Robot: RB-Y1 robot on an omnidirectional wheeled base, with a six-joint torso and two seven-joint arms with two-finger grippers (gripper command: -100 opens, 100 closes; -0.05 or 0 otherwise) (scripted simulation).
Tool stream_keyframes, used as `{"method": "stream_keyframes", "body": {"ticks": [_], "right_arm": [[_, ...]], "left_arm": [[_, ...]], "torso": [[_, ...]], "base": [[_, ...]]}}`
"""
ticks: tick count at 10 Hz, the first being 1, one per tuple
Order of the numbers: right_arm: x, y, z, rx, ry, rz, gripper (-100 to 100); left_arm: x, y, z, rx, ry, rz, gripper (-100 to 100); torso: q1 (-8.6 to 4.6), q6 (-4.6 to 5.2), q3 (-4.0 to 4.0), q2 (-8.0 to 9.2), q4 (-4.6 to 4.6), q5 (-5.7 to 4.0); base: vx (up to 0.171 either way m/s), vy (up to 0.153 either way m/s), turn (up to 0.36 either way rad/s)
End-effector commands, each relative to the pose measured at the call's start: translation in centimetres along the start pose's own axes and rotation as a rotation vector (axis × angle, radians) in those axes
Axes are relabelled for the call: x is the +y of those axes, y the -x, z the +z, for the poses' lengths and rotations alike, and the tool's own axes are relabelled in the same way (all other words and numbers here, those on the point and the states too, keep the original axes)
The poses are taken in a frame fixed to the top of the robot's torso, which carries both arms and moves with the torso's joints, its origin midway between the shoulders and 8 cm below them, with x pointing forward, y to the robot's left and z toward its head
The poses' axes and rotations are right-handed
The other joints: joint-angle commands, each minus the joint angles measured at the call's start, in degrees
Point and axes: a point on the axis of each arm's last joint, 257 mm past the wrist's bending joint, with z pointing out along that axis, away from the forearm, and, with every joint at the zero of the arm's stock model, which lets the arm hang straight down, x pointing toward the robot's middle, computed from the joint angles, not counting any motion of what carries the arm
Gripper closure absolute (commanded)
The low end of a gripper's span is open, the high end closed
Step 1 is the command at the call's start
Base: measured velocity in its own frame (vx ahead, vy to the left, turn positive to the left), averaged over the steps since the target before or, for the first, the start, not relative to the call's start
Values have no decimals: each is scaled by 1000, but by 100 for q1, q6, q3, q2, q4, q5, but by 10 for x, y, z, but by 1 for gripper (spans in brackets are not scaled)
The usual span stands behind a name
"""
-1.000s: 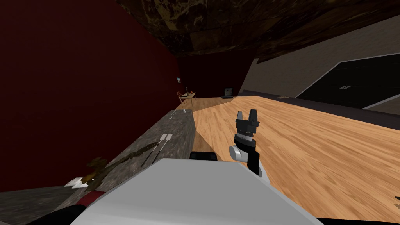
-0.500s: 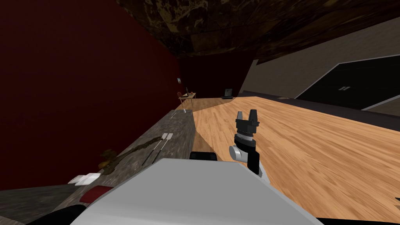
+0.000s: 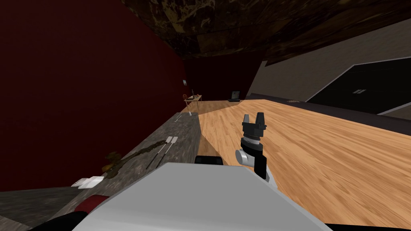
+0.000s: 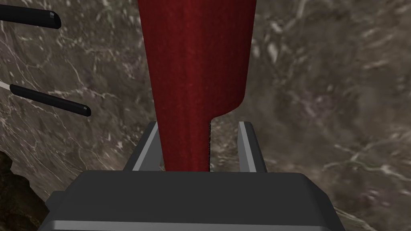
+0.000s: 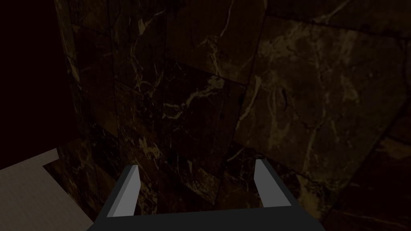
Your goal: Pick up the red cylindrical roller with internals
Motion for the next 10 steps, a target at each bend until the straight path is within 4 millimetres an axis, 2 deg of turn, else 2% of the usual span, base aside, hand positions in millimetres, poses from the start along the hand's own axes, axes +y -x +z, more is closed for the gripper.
{"method": "stream_keyframes", "body": {"ticks": [1, 4, 5, 8, 10], "right_arm": [[0, 0, 0, 0, 0, 0, 0], [0, 0, 0, 0, 0, 0, 0], [0, 0, 0, 0, 0, 0, 0], [0, 0, 0, 0, 0, 0, 0], [0, 0, 0, 0, 0, 0, 0]], "left_arm": [[11, 7, -9, -6, -3, -6, 100], [35, 16, -26, -10, -2, -16, 100], [35, 15, -26, -5, -1, -10, 100], [61, 17, -44, 8, 9, -18, 100], [58, 17, -42, 6, 9, -16, 100]], "torso": [[0, 0, 0, 0, 0, 0], [2, 10, -21, -37, -8, -4], [-8, 11, -23, -39, -9, -6], [-18, 10, -18, -25, -11, -11], [-18, 12, -20, -28, -12, -15]], "base": [[58, -7, 16], [98, -7, -20], [58, -21, 0], [60, -29, -12], [31, -10, 3]]}}
